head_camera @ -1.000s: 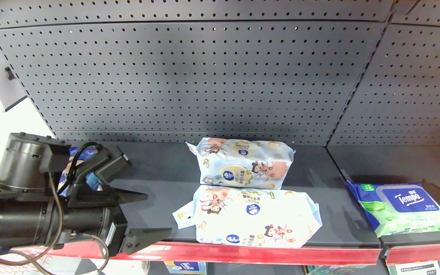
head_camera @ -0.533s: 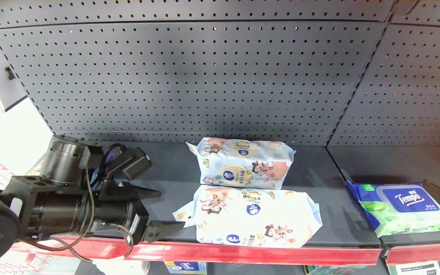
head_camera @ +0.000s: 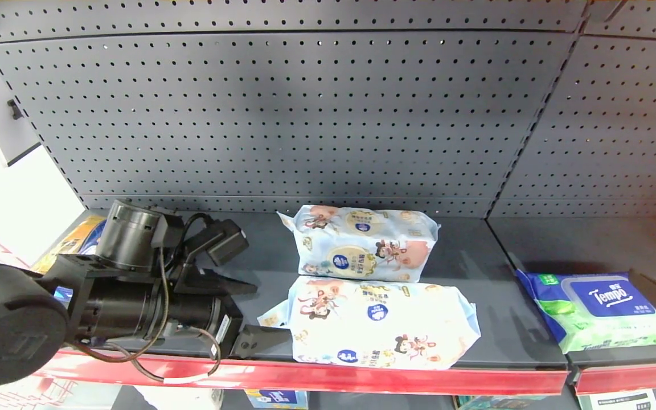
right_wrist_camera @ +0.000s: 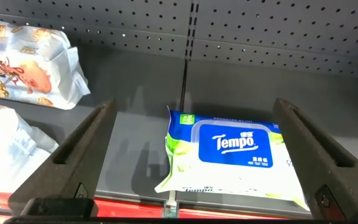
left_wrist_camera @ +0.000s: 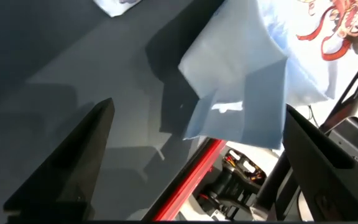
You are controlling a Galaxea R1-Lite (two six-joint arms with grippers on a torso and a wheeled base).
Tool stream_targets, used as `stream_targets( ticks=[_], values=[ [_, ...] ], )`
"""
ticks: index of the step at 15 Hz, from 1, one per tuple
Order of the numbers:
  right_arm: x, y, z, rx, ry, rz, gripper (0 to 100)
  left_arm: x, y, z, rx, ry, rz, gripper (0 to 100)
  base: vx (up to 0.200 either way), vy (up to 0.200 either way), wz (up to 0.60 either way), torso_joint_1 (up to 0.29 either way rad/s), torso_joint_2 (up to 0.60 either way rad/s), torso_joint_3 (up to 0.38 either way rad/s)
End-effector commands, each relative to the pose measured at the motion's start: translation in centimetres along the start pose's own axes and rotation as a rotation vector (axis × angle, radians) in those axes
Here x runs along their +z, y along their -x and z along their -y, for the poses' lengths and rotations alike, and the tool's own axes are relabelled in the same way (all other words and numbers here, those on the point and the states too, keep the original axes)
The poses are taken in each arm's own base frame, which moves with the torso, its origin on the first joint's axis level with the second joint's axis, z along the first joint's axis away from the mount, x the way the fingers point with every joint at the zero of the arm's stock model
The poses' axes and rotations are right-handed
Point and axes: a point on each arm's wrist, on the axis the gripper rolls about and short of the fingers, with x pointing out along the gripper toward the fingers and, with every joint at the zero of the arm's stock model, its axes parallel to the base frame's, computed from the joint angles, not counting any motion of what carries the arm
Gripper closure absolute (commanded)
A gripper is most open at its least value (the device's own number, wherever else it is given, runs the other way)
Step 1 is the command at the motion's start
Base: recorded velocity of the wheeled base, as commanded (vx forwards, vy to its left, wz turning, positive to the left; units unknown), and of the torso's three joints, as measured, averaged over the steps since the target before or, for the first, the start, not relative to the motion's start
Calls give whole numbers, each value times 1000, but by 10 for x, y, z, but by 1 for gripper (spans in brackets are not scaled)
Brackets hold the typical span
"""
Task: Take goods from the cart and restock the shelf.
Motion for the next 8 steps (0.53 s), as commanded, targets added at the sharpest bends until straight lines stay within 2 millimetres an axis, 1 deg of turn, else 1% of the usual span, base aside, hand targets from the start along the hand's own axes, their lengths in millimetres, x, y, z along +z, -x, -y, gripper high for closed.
stream_targets(
  ticks=[1, 8],
  values=[
    [-1, -1, 0, 1, 2, -7, 0, 0, -2, 2, -9, -4, -3, 0, 0, 0, 0, 0, 0, 0],
    [-1, -2, -1, 2, 3, -12, 0, 0, -3, 3, -19, -7, -5, 0, 0, 0, 0, 0, 0, 0]
  ],
)
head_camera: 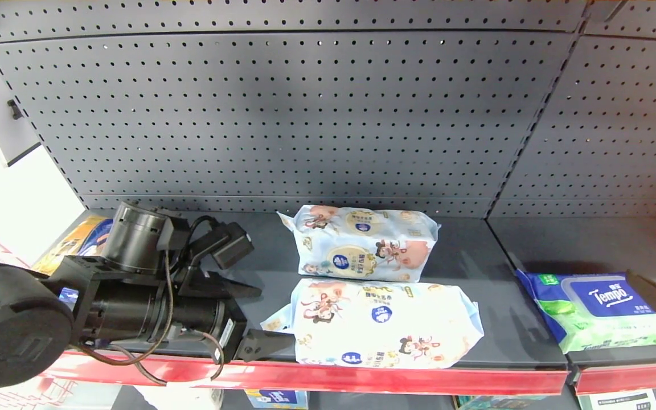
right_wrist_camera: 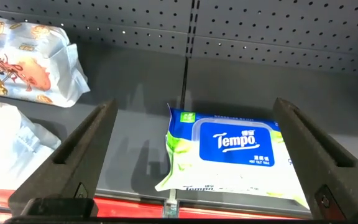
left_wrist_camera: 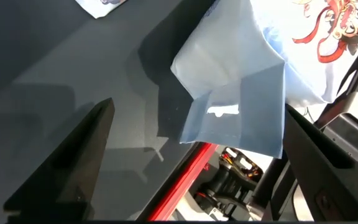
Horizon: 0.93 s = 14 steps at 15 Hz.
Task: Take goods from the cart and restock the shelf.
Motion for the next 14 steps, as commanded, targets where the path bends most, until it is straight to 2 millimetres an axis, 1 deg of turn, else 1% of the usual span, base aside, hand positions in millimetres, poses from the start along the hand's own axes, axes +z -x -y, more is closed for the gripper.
stream_targets(
  ticks=[1, 4, 5, 7, 8, 9, 10, 11, 12, 13, 14],
  values=[
    [0, -2, 0, 1, 2, -7, 0, 0, 1, 0, 1, 0, 2, 0, 0, 0, 0, 0, 0, 0],
    [-1, -3, -1, 3, 3, -16, 0, 1, 5, 2, 5, -4, 11, 0, 0, 0, 0, 0, 0, 0],
    [-2, -4, -1, 5, 4, -23, 0, 1, 10, 3, 12, -4, 24, 0, 0, 0, 0, 0, 0, 0],
    [-9, -10, -5, 50, 18, -81, 0, 2, 32, 7, 40, 18, 77, 0, 0, 0, 0, 0, 0, 0],
    [-15, -18, -13, 183, 30, -134, 0, 2, 56, 17, 58, 38, 138, 0, 0, 0, 0, 0, 0, 0],
    [-20, -23, -17, 233, 38, -168, 0, 2, 70, 23, 63, 54, 168, 0, 0, 0, 0, 0, 0, 0],
    [-23, -32, -25, 285, 57, -216, 0, -1, 93, 36, 63, 91, 203, 0, 0, 0, 0, 0, 0, 0],
    [-28, -40, -34, 325, 77, -264, 0, -8, 115, 49, 60, 140, 225, 0, 0, 0, 0, 0, 0, 0],
    [-32, -45, -37, 336, 87, -301, 0, -14, 129, 58, 57, 171, 235, 0, 0, 0, 0, 0, 0, 0],
    [-39, -51, -41, 346, 97, -347, 0, -24, 147, 69, 60, 217, 247, 0, 0, 0, 0, 0, 0, 0],
    [-40, -54, -45, 366, 107, -363, 0, -33, 160, 76, 83, 233, 275, 0, 0, 0, 0, 0, 0, 0]
  ],
)
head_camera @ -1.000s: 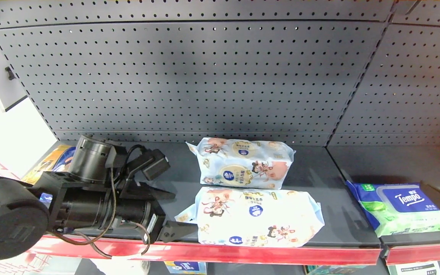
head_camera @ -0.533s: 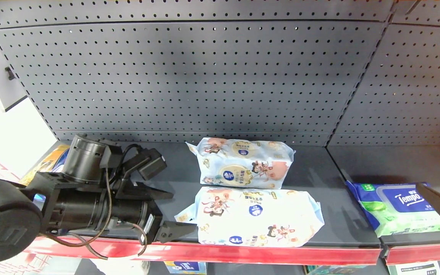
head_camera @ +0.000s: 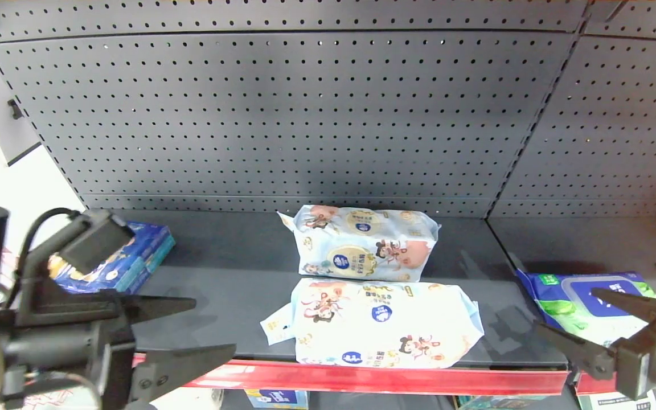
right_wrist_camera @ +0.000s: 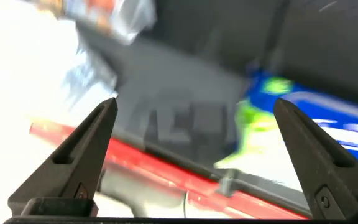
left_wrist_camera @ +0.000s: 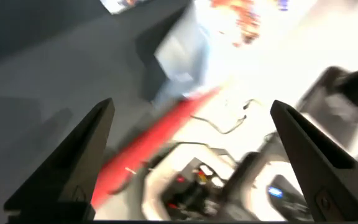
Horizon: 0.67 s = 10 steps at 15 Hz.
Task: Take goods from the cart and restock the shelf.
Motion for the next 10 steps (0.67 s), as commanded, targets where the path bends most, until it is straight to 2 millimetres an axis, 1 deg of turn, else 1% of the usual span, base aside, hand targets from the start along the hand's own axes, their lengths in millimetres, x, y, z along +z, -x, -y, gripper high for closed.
stream_targets(
  ticks=[1, 3, 5, 6, 7, 10],
  values=[
    [-6, -23, -10, 61, 28, -109, 0, -22, 63, 24, 38, 28, 153, 0, 0, 0, 0, 0, 0, 0],
    [-6, -35, -12, 66, 35, -153, 0, -38, 77, 28, 75, 20, 207, 0, 0, 0, 0, 0, 0, 0],
    [0, -45, -13, 71, 37, -164, 0, -49, 87, 31, 100, 32, 212, 0, 0, 0, 0, 0, 0, 0],
    [3, -48, -13, 71, 37, -160, 0, -50, 89, 32, 100, 30, 216, 0, 0, 0, 0, 0, 0, 0],
    [9, -54, -14, 72, 39, -157, 0, -53, 93, 34, 101, 25, 232, 0, 0, 0, 0, 0, 0, 0],
    [14, -61, -21, 94, 55, -157, 0, -54, 95, 35, 104, 47, 244, 0, 0, 0, 0, 0, 0, 0]
  ],
)
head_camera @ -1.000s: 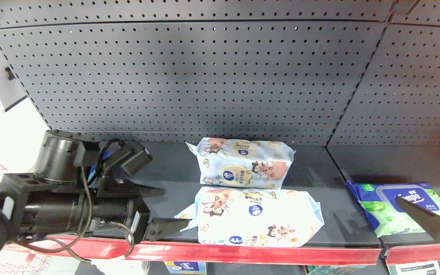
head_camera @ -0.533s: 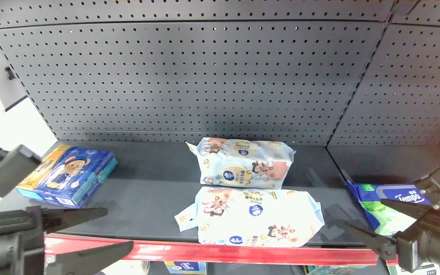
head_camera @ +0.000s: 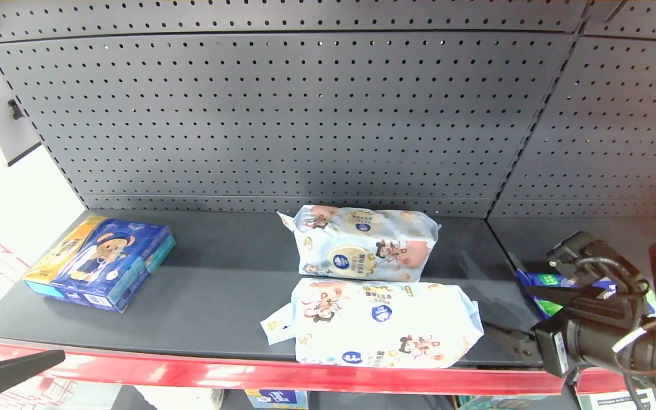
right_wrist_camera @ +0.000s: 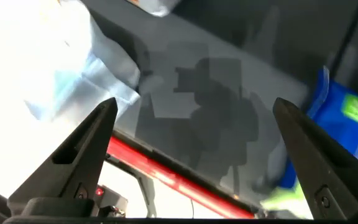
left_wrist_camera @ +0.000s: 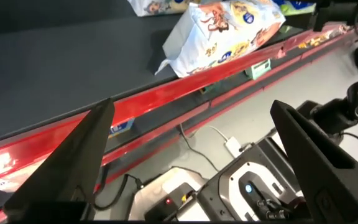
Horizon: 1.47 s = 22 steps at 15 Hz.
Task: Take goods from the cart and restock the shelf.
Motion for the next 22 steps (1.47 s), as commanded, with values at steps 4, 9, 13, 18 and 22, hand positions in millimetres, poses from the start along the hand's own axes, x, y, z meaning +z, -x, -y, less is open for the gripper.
stream_targets(
  ticks=[4, 9, 13, 18, 22],
  values=[
    [5, -12, -8, 33, 19, -19, 0, -2, 6, 2, -2, -10, 32, 0, 0, 0, 0, 0, 0, 0],
    [10, -15, -10, 42, 24, -14, 0, -2, 7, 2, -3, -5, 35, 0, 0, 0, 0, 0, 0, 0],
    [11, -15, -10, 41, 25, -12, 0, -2, 7, 2, -3, -3, 35, 0, 0, 0, 0, 0, 0, 0],
    [7, -13, -10, 39, 24, -15, 0, -3, 7, 2, 5, -2, 33, 0, 0, 0, 0, 0, 0, 0],
    [-2, 28, 5, -67, -18, 92, 0, -3, 16, 3, 100, -19, 102, 0, 0, 0, 0, 0, 0, 0]
  ],
)
